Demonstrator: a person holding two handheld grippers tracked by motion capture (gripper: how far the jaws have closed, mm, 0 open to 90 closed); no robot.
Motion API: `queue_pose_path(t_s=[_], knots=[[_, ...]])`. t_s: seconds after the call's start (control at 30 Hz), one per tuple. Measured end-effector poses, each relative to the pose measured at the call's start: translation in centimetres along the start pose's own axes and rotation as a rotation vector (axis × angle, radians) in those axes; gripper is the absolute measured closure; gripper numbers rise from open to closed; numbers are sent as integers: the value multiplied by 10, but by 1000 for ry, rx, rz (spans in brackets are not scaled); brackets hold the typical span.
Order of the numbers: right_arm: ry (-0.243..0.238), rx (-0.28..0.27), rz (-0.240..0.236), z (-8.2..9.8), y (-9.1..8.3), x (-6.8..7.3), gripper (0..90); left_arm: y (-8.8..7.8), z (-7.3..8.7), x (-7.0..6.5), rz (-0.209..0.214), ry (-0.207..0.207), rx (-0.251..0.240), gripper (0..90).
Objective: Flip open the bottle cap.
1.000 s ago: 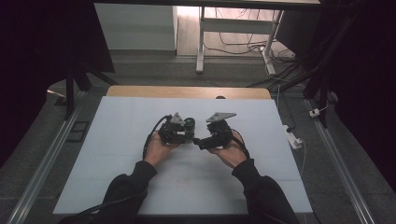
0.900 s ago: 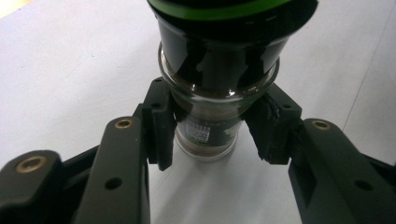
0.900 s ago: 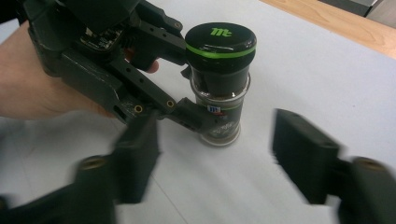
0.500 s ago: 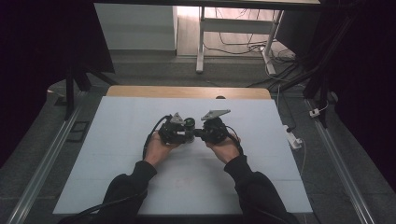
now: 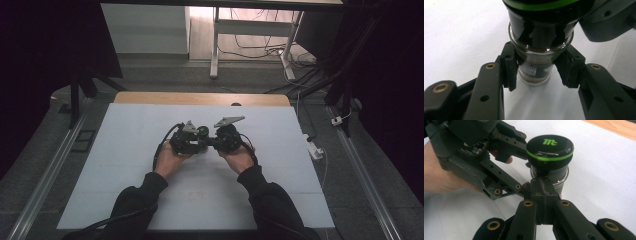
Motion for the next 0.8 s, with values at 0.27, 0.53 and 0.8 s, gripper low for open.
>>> queue_pose_path(t_s=[0.27,0.53,0.8], knots=[[-2,-13,-2,-5,-3,2,899,0,0,0,-3,4,3,538],[-8,-18,4,-7,-7,2,899,0,0,0,-1,4,5,538],[14,-36,1,-10,-9,-1,899,0,0,0,-4,6,6,538]])
Point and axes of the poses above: each handheld gripper's, and its own axes: y roughly forward along the jaws, z roughly out of its underside, x roughly to its left, the point moved 1 cm from there along y, roughly forward along the jaws, and after that the axes turned 11 degrees about -y, right-handed, at the moved point
